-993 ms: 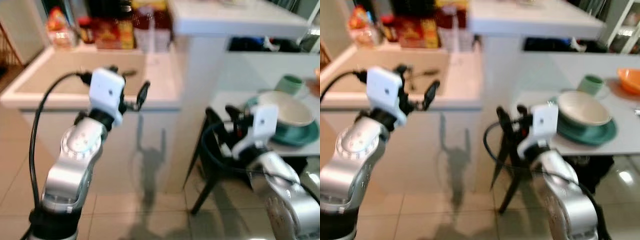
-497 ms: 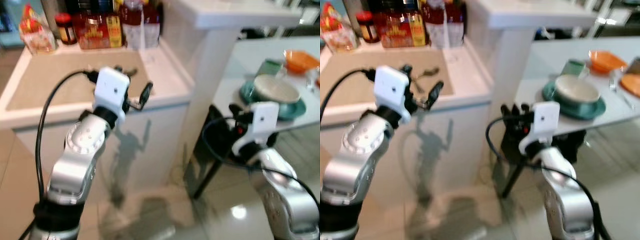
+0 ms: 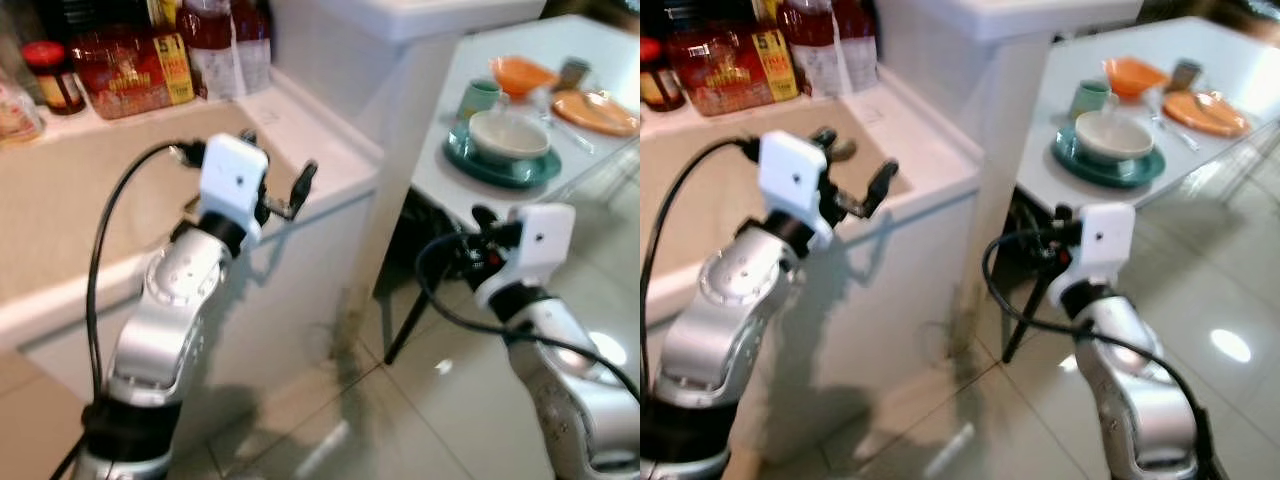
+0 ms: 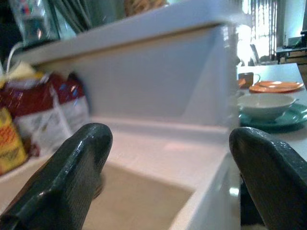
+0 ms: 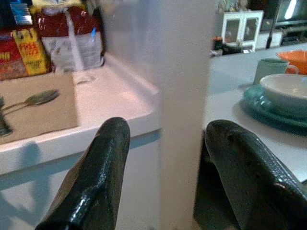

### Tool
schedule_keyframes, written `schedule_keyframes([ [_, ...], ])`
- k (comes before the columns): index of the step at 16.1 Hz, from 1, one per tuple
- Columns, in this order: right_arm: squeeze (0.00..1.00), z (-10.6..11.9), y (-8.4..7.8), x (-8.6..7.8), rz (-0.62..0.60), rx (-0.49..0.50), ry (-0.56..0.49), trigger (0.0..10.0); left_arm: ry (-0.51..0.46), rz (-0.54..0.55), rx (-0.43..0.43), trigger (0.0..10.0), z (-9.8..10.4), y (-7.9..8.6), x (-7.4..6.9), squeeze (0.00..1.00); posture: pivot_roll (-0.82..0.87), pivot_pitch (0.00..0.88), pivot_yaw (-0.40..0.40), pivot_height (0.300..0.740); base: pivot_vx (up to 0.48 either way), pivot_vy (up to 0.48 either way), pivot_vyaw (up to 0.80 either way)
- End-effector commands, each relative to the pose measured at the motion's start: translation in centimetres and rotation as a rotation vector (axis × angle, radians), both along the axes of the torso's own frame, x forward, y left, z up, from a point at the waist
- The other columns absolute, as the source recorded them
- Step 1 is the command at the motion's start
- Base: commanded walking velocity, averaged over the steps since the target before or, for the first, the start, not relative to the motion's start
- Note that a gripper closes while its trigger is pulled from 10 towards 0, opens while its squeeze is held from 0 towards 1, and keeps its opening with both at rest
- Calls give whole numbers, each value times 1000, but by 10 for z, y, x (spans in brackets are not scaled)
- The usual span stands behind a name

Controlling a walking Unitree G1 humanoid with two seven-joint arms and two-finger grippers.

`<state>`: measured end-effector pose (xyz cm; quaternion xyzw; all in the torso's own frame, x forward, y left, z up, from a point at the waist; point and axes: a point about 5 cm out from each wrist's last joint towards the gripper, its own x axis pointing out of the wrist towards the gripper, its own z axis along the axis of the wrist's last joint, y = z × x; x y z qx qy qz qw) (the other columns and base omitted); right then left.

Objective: Setting the table

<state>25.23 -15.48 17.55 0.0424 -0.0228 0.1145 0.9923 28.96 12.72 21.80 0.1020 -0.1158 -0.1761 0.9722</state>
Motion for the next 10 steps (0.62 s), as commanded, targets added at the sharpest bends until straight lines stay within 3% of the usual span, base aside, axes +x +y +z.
schedule_keyframes([
  [1,0,5,-7,0,-28,-37,-20,10000,-29,-8,-11,10000,5,-3,-2,0,97,38,-63,740,0,0,-406],
  [4,0,2,-4,1,4,-45,-3,10000,-27,-41,8,10000,3,-6,-5,0,98,41,-66,740,87,0,0],
  [10,0,5,0,-1,39,-66,-17,10000,-12,-27,14,10000,1,-1,-8,0,107,61,-75,740,395,0,0],
])
